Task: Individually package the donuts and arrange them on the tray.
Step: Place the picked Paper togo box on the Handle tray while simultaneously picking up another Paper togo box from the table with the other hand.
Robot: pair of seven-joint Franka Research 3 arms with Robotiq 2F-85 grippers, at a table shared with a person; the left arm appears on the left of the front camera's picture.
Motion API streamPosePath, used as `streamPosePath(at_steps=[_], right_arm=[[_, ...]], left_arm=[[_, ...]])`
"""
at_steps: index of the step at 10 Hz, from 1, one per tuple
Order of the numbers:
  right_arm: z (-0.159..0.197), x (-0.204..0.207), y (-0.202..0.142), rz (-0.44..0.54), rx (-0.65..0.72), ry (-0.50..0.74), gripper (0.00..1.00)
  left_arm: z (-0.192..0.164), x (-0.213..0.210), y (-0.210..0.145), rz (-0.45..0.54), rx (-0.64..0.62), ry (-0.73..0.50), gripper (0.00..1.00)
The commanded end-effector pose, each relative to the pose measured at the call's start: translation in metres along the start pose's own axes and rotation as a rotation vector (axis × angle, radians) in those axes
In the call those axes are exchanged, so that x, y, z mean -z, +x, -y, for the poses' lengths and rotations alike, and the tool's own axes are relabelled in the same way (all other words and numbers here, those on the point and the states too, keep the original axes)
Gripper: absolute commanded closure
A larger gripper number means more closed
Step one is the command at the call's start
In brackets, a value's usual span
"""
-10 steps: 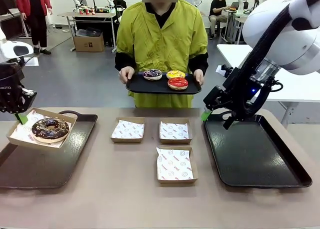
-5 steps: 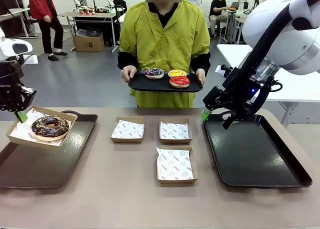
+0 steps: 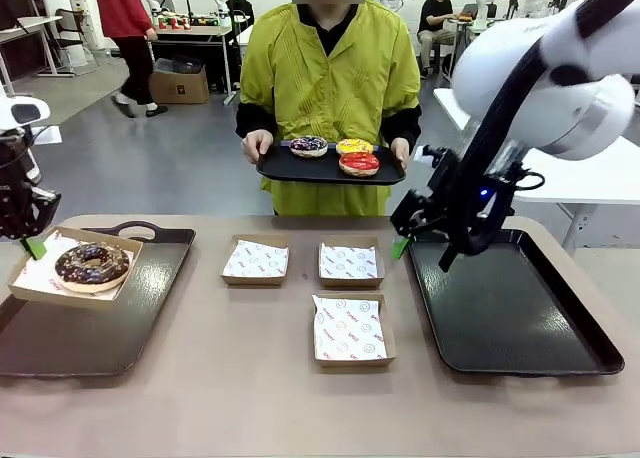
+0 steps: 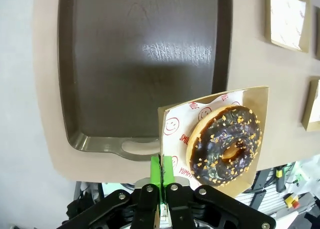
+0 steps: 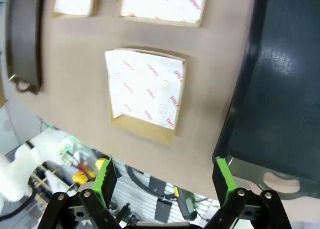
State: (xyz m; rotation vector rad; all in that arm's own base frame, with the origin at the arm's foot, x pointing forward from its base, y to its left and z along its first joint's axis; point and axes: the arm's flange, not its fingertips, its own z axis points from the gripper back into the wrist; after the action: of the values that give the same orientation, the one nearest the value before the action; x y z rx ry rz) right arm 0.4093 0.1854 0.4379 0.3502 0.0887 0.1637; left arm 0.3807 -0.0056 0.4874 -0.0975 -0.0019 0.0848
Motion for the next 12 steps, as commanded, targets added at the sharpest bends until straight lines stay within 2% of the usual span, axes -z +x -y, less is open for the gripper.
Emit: streamPosePath(at_steps=[1, 3, 5, 6, 7, 8, 12], right_arm=[[-0.03, 0.032, 0.005, -0.015, 0.072, -0.154, 0.0], [-0.056, 0.063, -0.004, -0.002, 0.111, -0.255, 0.0], [-0.065, 0.084, -0.013, 0.058, 0.149, -0.331, 0.0], [-0.065, 0.093, -0.016, 0.065, 0.186, -0.349, 0.0], [-0.066, 0.09, -0.019, 0.127, 0.237, -0.363, 0.0], [-0.066, 0.083, -0.018, 0.033, 0.136, -0.311, 0.0], [-0.065, 0.084, -0.019, 0.057, 0.156, -0.329, 0.0]], left_arm=[[-0.013, 0.017, -0.006, 0.05, 0.002, -0.027, 0.99], [-0.013, 0.037, -0.005, 0.032, 0.005, -0.014, 0.99], [-0.011, 0.046, -0.004, 0.022, 0.009, 0.011, 0.99], [-0.013, 0.037, -0.005, 0.014, -0.015, -0.002, 0.99], [-0.013, 0.037, -0.005, 0.014, -0.015, -0.002, 0.99], [-0.013, 0.037, -0.005, 0.014, -0.015, -0.002, 0.99], [-0.011, 0.041, -0.005, 0.013, -0.01, 0.002, 0.99]])
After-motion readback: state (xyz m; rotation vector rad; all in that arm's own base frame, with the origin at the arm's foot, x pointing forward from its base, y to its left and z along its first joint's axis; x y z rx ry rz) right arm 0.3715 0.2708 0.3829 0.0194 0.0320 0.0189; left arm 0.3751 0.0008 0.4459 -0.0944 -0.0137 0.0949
